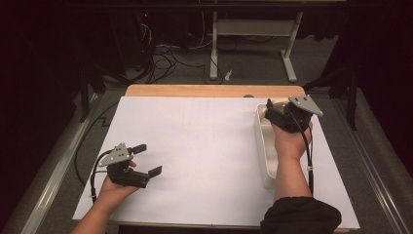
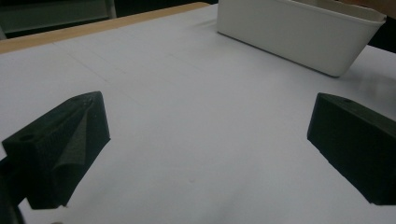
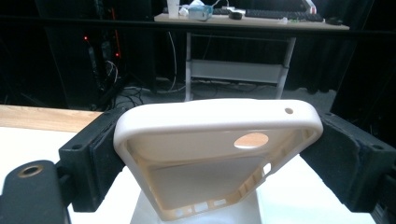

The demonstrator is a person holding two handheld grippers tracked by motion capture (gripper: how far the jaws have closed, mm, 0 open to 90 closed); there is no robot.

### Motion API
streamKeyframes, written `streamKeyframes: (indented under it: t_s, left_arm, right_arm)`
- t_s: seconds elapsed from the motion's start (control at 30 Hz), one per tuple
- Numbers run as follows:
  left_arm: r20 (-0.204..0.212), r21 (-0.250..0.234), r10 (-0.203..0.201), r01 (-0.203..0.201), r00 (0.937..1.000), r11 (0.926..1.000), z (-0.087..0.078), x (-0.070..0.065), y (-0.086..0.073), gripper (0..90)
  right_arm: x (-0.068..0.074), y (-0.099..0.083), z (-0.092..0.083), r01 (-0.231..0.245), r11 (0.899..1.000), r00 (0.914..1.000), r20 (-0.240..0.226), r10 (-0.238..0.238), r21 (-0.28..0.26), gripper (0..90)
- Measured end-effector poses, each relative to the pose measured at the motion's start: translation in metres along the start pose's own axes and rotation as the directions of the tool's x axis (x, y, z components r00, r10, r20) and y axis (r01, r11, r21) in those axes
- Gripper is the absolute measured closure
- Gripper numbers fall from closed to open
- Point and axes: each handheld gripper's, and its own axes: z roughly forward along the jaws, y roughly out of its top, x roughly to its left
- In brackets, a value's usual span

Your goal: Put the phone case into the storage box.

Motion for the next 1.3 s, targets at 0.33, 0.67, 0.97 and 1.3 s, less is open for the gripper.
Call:
streamKeyframes:
  t_s: [0.33,0.67,0.97,1.3]
  left_arm:
    - [0.003,0.0,-0.002,0.002,1.0,1.0,0.0,0.0,0.0,0.3]
    - [0.004,0.006,-0.002,0.002,1.0,1.0,0.001,0.0,-0.001,0.4]
    - [0.005,0.007,-0.001,0.001,1.0,1.0,0.001,0.0,-0.001,0.4]
    - [0.005,0.009,-0.002,0.002,1.0,1.0,0.001,0.0,-0.001,0.4]
  right_arm:
    - [0.003,-0.007,0.011,0.0,0.999,1.0,0.008,-0.001,0.034,12.4]
    - [0.004,-0.013,0.017,-0.014,0.998,0.9998,0.011,0.013,0.054,12.4]
    - [0.005,-0.014,0.019,-0.007,0.998,0.9998,0.017,0.006,0.06,12.4]
    - [0.006,-0.017,0.022,-0.001,0.996,0.9997,0.025,-0.002,0.088,12.3]
